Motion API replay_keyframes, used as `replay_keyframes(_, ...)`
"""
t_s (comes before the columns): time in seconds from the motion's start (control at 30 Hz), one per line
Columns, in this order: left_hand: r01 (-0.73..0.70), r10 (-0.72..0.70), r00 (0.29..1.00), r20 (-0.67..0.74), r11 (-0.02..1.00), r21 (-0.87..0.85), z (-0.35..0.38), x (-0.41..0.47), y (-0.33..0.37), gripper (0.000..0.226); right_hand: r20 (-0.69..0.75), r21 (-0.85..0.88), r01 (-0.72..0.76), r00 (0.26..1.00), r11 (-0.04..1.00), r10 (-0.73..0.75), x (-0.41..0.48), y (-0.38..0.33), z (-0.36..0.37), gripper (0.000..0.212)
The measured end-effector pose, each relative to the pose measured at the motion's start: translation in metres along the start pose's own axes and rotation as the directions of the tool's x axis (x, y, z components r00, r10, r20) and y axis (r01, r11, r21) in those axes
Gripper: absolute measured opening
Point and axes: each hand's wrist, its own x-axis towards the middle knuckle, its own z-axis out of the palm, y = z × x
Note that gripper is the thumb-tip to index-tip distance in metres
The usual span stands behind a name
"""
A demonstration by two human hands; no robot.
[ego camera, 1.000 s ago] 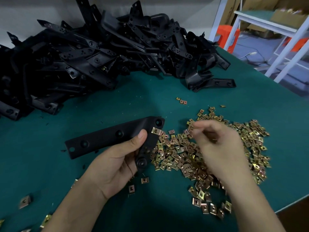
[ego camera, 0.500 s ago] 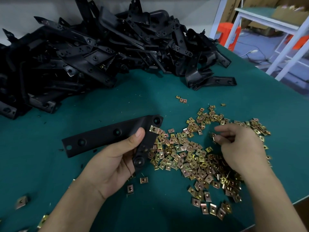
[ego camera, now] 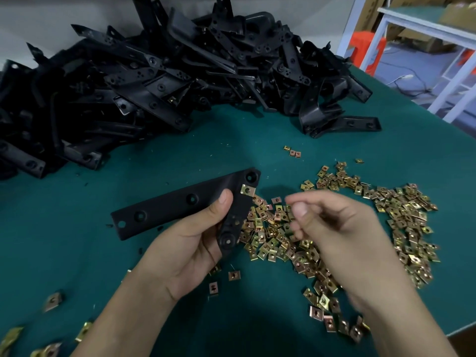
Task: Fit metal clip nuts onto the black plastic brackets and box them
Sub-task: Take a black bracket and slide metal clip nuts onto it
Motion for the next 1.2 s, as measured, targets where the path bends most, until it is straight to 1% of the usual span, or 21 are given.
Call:
replay_keyframes(0.03,0.004,-0.004,1.000,0.005,1.000,0.004,0.000,0.000,0.000,0.068,0.036,0.121,-0.023,0.999,0.992,0.019,-0.002,-0.001,0.008,0.021)
replay_keyframes(0.1,0.013,-0.014,1.000,0.012,1.000,0.013,-0.001,0.001,0.000,0.072,0.104,0.333,-0.092,0.993,0.938,0.061,-0.005,-0.002,0.024,0.019)
replay_keyframes(0.13,0.017,-0.017,1.000,0.018,1.000,0.022,-0.002,0.002,0.000,0.074,0.132,0.399,-0.123,0.988,0.909,0.076,-0.006,-0.002,0.031,0.019)
replay_keyframes(0.2,0.023,-0.024,0.999,0.044,1.000,0.017,-0.004,0.003,0.000,0.072,0.173,0.474,-0.165,0.981,0.865,0.093,-0.009,-0.002,0.042,0.023)
replay_keyframes(0.27,0.022,-0.021,0.997,0.077,1.000,-0.005,-0.005,0.003,0.001,0.066,0.166,0.488,-0.159,0.982,0.858,0.088,-0.010,-0.003,0.048,0.025)
replay_keyframes(0.33,0.010,-0.008,0.995,0.096,1.000,-0.027,-0.005,0.004,0.001,0.062,0.145,0.494,-0.143,0.986,0.858,0.080,-0.011,-0.005,0.051,0.020)
replay_keyframes(0.53,-0.010,0.014,0.993,0.119,0.999,-0.031,-0.006,0.006,0.000,0.061,0.096,0.572,-0.162,0.987,0.804,0.131,-0.015,-0.007,0.060,0.016)
replay_keyframes(0.67,0.015,-0.009,0.990,0.143,0.999,-0.043,-0.006,0.006,0.001,0.054,0.085,0.608,-0.171,0.985,0.775,0.151,-0.018,-0.009,0.064,0.014)
replay_keyframes(0.73,0.027,-0.020,0.987,0.161,0.999,-0.040,-0.005,0.005,0.002,0.059,0.081,0.607,-0.167,0.986,0.777,0.149,-0.018,-0.010,0.066,0.014)
replay_keyframes(0.8,0.027,-0.019,0.987,0.160,0.999,-0.045,-0.004,0.004,0.003,0.057,0.065,0.599,-0.153,0.988,0.786,0.142,-0.019,-0.011,0.068,0.015)
replay_keyframes(0.9,0.010,-0.001,0.993,0.115,0.997,-0.077,-0.004,0.005,0.002,0.065,0.023,0.600,-0.125,0.990,0.790,0.138,-0.019,-0.012,0.069,0.015)
replay_keyframes(0.97,0.008,0.000,0.994,0.110,0.997,-0.074,-0.004,0.005,0.001,0.058,0.016,0.588,-0.112,0.992,0.801,0.126,-0.019,-0.013,0.069,0.015)
replay_keyframes(1.07,0.024,-0.015,0.993,0.118,0.997,-0.074,-0.004,0.005,0.002,0.048,0.003,0.525,-0.091,0.994,0.846,0.105,-0.018,-0.015,0.070,0.018)
replay_keyframes(1.13,0.025,-0.011,0.989,0.146,0.995,-0.098,-0.004,0.005,0.001,0.049,0.004,0.529,-0.096,0.994,0.843,0.110,-0.018,-0.015,0.069,0.019)
replay_keyframes(1.2,0.014,0.003,0.987,0.162,0.994,-0.106,-0.003,0.005,0.000,0.045,0.017,0.554,-0.115,0.992,0.825,0.127,-0.017,-0.015,0.068,0.018)
